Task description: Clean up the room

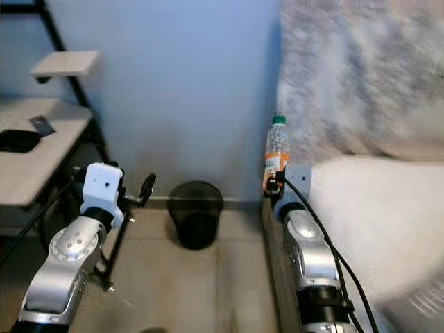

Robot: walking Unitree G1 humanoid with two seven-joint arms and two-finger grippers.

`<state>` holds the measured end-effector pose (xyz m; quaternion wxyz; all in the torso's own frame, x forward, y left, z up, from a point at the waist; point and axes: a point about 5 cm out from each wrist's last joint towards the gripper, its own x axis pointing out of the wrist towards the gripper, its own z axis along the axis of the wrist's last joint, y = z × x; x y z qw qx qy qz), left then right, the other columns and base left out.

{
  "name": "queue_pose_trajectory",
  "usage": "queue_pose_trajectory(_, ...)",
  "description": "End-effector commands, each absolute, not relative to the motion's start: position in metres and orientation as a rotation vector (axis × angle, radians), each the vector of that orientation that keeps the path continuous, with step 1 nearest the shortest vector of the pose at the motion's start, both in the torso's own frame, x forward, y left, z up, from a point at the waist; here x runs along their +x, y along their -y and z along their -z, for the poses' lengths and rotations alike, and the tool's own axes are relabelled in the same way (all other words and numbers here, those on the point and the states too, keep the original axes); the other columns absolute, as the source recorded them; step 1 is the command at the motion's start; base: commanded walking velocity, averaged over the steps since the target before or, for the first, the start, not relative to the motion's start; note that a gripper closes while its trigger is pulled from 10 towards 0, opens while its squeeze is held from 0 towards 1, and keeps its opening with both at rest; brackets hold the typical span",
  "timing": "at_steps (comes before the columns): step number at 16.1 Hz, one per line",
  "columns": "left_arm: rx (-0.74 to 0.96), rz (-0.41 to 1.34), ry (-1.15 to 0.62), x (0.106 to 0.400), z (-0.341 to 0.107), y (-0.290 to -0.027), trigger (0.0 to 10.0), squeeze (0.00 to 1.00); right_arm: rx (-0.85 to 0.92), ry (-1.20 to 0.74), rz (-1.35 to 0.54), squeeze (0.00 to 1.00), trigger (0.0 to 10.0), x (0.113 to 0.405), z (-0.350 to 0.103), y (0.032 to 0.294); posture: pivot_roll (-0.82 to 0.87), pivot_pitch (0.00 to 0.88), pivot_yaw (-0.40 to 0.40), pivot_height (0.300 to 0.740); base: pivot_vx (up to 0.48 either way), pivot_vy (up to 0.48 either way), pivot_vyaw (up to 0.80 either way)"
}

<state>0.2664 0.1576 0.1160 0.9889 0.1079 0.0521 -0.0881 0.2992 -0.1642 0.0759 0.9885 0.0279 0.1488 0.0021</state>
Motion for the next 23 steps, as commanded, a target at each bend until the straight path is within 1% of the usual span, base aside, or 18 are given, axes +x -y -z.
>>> queue_pose_trajectory(1,0.225,0.165,-0.099,0.267,-0.119,-0.164,10.0,0.0,0.056,-0.287,-0.022,0.0,10.0,0.301,-0.079,0.158,0.06,0.0,0.021,0.74,0.45,0.0,0.0)
queue_pose_trajectory(13,0.235,0.187,-0.101,0.268,-0.12,-0.162,10.0,0.0,0.006,-0.329,-0.028,0.0,10.0,0.3,-0.071,0.162,0.06,0.0,0.024,0.74,0.447,0.0,0.0)
queue_pose_trajectory(16,0.236,0.19,-0.104,0.268,-0.119,-0.162,10.0,0.0,-0.017,-0.36,-0.065,0.0,10.0,0.298,-0.067,0.162,0.06,0.0,0.023,0.74,0.439,0.0,0.0)
queue_pose_trajectory(17,0.235,0.192,-0.106,0.268,-0.119,-0.162,10.0,0.0,-0.065,-0.399,-0.12,0.0,10.0,0.294,-0.061,0.16,0.06,0.0,0.022,0.74,0.439,0.0,0.0)
queue_pose_trajectory(19,0.234,0.194,-0.109,0.268,-0.118,-0.161,10.0,0.0,-0.167,-0.444,-0.17,0.0,10.0,0.29,-0.053,0.164,0.06,0.0,0.021,0.74,0.437,0.0,0.0)
queue_pose_trajectory(20,0.234,0.197,-0.112,0.267,-0.118,-0.161,10.0,0.0,-0.186,-0.472,-0.188,0.0,10.0,0.288,-0.05,0.166,0.06,0.0,0.021,0.74,0.431,0.0,0.0)
queue_pose_trajectory(21,0.235,0.221,-0.131,0.266,-0.115,-0.16,10.0,0.0,-0.198,-0.511,-0.251,0.0,10.0,0.285,-0.046,0.165,0.06,0.0,0.022,0.74,0.39,0.0,0.0)
queue_pose_trajectory(22,0.244,0.273,-0.163,0.264,-0.111,-0.157,10.0,0.0,-0.242,-0.563,-0.342,0.0,10.0,0.281,-0.041,0.162,0.06,0.0,0.021,0.74,0.0,0.0,0.0)
queue_pose_trajectory(23,0.309,0.387,-0.224,0.257,-0.1,-0.153,10.0,0.0,-0.336,-0.626,-0.464,0.0,10.0,0.272,-0.032,0.159,0.06,0.0,0.02,0.74,0.0,0.0,0.0)
